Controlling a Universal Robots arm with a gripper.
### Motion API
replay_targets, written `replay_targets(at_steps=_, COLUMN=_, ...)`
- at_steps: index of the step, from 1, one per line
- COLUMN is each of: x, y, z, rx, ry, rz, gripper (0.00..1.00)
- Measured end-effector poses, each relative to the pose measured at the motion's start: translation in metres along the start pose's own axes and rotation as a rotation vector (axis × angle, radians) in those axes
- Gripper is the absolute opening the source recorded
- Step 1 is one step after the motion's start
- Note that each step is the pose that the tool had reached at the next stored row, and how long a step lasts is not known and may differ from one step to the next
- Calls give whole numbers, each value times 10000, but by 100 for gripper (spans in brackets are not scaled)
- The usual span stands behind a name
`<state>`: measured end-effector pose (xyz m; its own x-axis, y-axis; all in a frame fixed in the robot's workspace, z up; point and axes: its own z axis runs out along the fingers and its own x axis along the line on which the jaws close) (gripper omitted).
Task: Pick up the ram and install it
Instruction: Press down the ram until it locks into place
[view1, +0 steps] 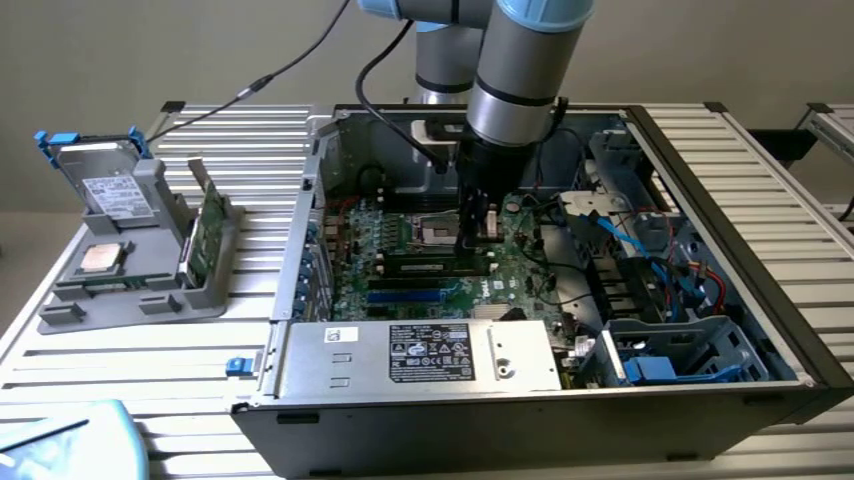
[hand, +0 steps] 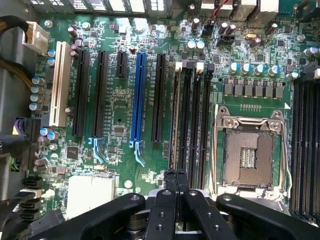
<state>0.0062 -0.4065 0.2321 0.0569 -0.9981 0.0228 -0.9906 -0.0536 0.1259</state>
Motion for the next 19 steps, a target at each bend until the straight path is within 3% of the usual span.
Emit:
replay_targets(at_steps=14, x=-4, y=-7, z=58, rx=-17, ry=1, rz=0, gripper=11)
replay_targets(at_steps=19, x=-5, y=1, z=24, rx=-13, ry=-12, rz=1, gripper=11)
